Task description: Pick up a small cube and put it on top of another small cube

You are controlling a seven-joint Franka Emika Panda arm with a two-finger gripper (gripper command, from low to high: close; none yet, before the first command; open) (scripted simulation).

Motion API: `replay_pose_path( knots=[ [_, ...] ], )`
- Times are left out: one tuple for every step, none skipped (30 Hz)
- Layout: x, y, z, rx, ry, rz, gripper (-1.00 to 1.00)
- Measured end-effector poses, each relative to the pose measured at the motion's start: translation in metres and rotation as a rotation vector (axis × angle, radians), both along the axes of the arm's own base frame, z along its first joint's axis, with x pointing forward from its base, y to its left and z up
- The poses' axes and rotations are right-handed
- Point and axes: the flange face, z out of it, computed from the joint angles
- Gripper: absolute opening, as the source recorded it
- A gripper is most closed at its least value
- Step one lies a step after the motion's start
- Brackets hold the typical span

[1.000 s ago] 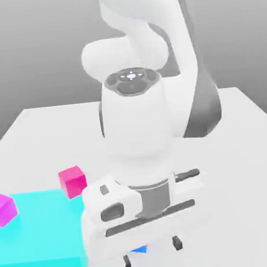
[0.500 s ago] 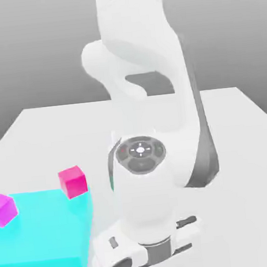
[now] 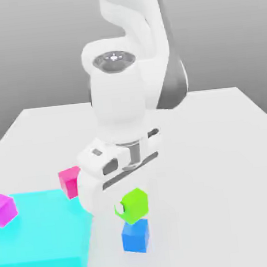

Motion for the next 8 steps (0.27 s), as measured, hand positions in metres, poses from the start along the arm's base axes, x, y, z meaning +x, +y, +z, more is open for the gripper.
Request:
replay_pose_path(
  knots=[
    [-0.001,0.001,-0.009,0.001,0.000,0.006,-1.00],
    [-0.001,0.001,-0.018,0.002,0.000,0.009,-1.00],
    [-0.002,0.001,-0.029,0.001,0.000,0.010,-1.00],
    [-0.002,0.000,-0.039,0.001,0.000,0.009,-1.00],
    [-0.003,0.000,-0.048,0.001,0.000,0.008,1.00],
    [-0.003,0.000,-0.048,0.001,0.000,0.008,1.00],
    [-0.003,0.000,-0.048,0.001,0.000,0.008,1.00],
    [-0.003,0.000,-0.048,0.001,0.000,0.008,1.00]
  ],
)
